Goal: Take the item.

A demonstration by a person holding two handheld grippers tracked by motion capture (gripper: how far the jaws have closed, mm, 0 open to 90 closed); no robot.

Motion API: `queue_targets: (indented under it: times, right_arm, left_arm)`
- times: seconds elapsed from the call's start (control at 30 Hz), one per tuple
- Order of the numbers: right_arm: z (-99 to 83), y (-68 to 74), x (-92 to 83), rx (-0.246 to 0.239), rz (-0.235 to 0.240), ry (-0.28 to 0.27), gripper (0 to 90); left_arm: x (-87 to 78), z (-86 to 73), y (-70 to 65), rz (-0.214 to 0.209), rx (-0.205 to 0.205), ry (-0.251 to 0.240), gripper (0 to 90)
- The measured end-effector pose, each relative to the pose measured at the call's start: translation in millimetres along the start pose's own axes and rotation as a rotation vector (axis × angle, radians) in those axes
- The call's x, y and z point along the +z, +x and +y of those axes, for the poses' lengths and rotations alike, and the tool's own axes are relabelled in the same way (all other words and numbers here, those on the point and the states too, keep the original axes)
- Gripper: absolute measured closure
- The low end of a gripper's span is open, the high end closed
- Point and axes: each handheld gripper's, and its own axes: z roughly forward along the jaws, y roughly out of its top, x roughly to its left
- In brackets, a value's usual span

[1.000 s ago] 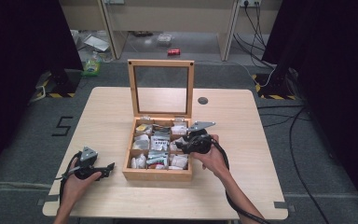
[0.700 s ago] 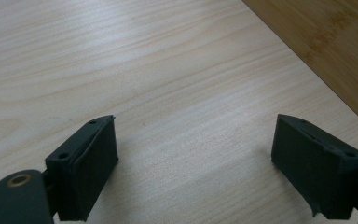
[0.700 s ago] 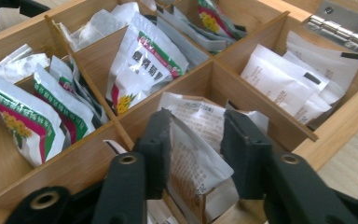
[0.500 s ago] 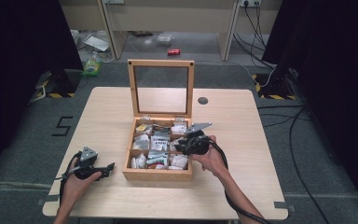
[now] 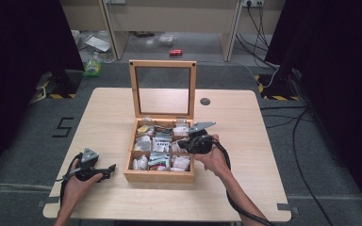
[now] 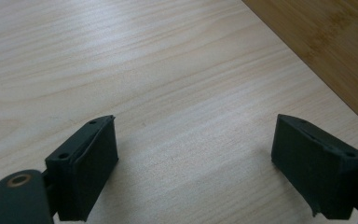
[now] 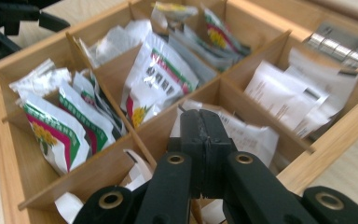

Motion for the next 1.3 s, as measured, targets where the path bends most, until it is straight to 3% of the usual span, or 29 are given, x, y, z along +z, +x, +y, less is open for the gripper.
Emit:
queue_targets:
  times: [0.37, 0.97, 1.3]
  right_arm:
    - [10.6, -2.7, -14.6, 0.003, -0.037, -0.049, 90.0]
    - [19.3, -0.1, -28.5, -0.006, -0.036, -0.109, 90.0]
    - [25.3, -3.0, -46.0, 0.000, -0.052, -0.153, 90.0]
  left_arm:
    - [0.0, 0.0, 0.0, 0.000, 0.000, 0.000, 13.7]
    - [0.0, 0.0, 0.0, 0.000, 0.000, 0.000, 13.8]
    - [0.0, 0.0, 0.0, 0.000, 0.000, 0.000, 13.8]
